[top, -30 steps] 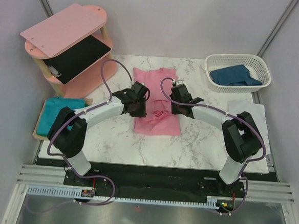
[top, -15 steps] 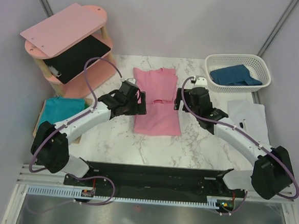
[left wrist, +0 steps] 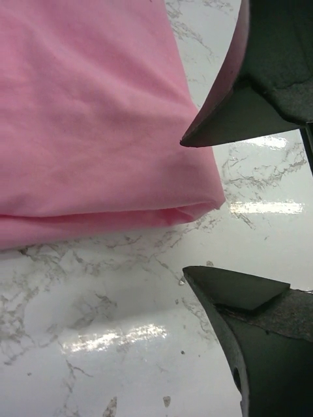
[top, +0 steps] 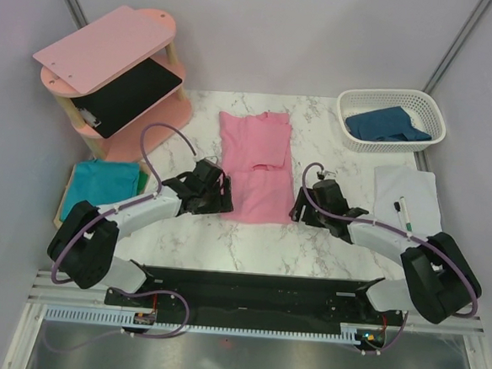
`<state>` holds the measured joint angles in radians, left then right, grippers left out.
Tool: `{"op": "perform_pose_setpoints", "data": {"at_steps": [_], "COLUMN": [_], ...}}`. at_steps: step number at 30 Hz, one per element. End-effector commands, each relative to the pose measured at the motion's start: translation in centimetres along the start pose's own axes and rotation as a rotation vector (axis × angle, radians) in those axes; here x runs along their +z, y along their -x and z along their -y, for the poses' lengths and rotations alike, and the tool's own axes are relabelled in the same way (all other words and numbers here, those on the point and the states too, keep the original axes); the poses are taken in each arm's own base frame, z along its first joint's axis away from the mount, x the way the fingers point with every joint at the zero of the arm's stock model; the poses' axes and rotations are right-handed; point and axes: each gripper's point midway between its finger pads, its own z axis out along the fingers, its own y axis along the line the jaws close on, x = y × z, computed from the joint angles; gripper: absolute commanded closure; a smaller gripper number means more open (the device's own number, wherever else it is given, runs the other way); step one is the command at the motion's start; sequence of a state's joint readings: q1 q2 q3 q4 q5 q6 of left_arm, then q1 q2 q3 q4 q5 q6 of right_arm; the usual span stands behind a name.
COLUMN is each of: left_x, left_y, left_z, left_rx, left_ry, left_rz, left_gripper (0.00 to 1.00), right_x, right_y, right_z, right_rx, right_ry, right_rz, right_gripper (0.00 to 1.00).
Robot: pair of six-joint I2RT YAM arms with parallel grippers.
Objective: Fold and stack the t-shirts
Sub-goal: Grab one side of the 2/3 rectangular tshirt with both arms
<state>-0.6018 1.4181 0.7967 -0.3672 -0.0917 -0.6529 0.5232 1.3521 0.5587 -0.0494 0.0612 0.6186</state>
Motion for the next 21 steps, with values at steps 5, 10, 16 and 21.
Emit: {"op": "perform_pose_setpoints", "data": {"at_steps": [5,10,16,21], "left_x": [1.4,1.3,2.0,3.8], "left_y": [0.1,-1.2,-4.0,-5.3], "left_z": [2.3,1.4,0.2,0.3], "left_rx": [-0.060,-0.079,-0.099,-0.111], "left_ry": [-0.100,-0.070,-0.062,-0.096], "left_rz": [-0.009,-0.049,-0.108,-0.126], "left_gripper": [0.48,0.46,0.44,0.79], "right_x": [1.8,1.3,0.2,1.2], "right_y": [-1.1,-2.2,-3.7,-5.5], "right_z": [-2.9,-3.3,-2.7,-3.7], "right_rx": [0.110,0.131,0.140,0.138], "right_ry": [0.144,0.147,0.140,0.210], "right_rz": [-0.062,-0.131,-0.150,-0.169], "right_gripper": [0.31,0.34,0.35,0.65]}}
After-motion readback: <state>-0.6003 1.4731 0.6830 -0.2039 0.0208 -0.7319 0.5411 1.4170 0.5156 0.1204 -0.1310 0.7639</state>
